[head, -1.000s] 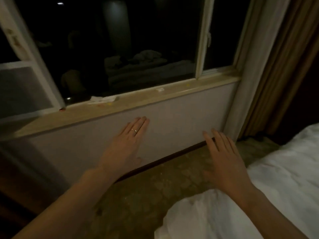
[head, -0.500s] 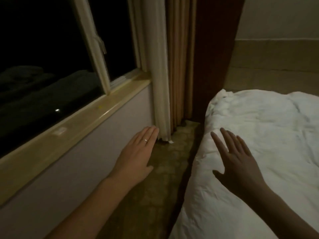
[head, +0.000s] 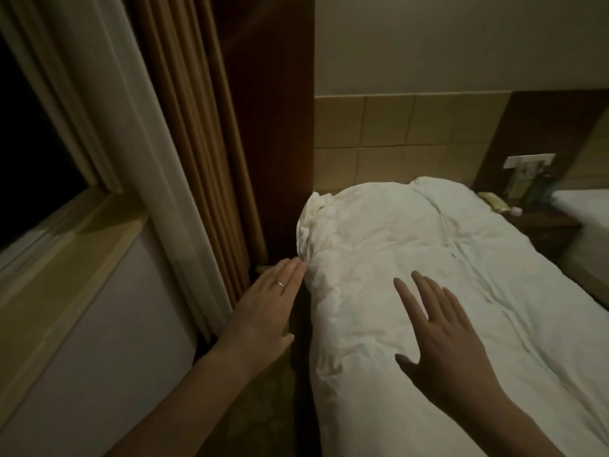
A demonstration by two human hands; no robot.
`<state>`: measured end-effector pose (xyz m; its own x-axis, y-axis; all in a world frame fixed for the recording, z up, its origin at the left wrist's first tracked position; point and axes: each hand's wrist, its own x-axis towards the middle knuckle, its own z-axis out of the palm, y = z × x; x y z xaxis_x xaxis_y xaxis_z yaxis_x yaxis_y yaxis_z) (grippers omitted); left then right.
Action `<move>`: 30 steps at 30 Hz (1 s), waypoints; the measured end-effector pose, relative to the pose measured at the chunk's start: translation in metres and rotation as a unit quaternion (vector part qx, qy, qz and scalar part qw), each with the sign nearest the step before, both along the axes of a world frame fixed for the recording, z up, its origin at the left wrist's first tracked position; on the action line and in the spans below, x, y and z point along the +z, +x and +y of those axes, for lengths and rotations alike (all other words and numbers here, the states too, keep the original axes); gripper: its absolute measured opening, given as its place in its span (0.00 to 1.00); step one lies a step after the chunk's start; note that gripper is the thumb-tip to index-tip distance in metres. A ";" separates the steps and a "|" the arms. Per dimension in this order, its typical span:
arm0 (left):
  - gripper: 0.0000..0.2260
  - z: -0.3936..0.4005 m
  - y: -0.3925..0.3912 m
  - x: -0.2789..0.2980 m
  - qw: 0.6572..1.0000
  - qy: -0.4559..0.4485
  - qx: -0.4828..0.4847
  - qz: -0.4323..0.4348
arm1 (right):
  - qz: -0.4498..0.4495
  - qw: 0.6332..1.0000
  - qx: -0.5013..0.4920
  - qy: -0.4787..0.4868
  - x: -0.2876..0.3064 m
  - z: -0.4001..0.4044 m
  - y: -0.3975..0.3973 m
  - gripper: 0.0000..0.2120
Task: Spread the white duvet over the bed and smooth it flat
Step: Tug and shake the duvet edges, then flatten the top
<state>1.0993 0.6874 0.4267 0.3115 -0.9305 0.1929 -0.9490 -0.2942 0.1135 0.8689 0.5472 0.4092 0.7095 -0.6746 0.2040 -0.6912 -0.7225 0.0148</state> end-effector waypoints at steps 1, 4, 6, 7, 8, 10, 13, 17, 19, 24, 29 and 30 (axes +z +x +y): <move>0.50 -0.016 0.025 -0.004 1.000 -0.004 -0.008 0.003 | 0.003 1.000 -0.007 0.004 -0.004 -0.010 0.022 0.61; 0.49 -0.064 0.102 -0.007 0.999 -0.005 -0.036 -0.014 | 0.006 1.000 -0.027 0.010 -0.011 -0.040 0.092 0.62; 0.50 -0.098 0.155 -0.005 0.999 -0.011 -0.041 -0.012 | -0.007 0.999 -0.040 0.017 -0.012 -0.063 0.138 0.62; 0.50 -0.116 0.179 -0.004 0.999 -0.009 -0.044 -0.011 | -0.015 0.999 -0.043 0.023 -0.012 -0.075 0.160 0.62; 0.50 -0.134 0.202 -0.004 0.999 -0.001 -0.048 -0.007 | -0.019 0.998 -0.047 0.032 -0.013 -0.088 0.181 0.62; 0.49 -0.174 0.244 -0.005 0.998 0.012 -0.060 -0.001 | -0.034 0.997 -0.049 0.040 -0.017 -0.116 0.220 0.62; 0.49 -0.237 0.298 -0.013 0.995 0.036 -0.094 -0.015 | -0.038 0.996 -0.065 0.056 -0.030 -0.165 0.274 0.61; 0.49 -0.330 0.364 -0.031 0.991 0.063 -0.115 -0.036 | -0.047 0.993 -0.073 0.075 -0.054 -0.244 0.347 0.60; 0.49 -0.376 0.396 -0.040 0.989 0.080 -0.118 -0.044 | -0.049 0.993 -0.070 0.080 -0.063 -0.289 0.384 0.60; 0.48 -0.479 0.471 -0.054 0.988 0.113 -0.104 -0.034 | -0.054 0.992 -0.061 0.098 -0.078 -0.393 0.462 0.57; 0.49 -0.570 0.541 -0.082 0.981 0.157 -0.115 -0.027 | -0.043 0.988 -0.080 0.122 -0.109 -0.471 0.529 0.55; 0.48 -0.587 0.554 -0.092 0.978 0.170 -0.121 -0.023 | -0.039 0.987 -0.086 0.127 -0.118 -0.484 0.542 0.55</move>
<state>1.6537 0.0999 0.3346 0.0723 -0.9887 -0.1317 -0.9973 -0.0735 0.0046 1.4109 0.0633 0.2909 0.5685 -0.8203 0.0619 -0.7963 -0.5676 -0.2090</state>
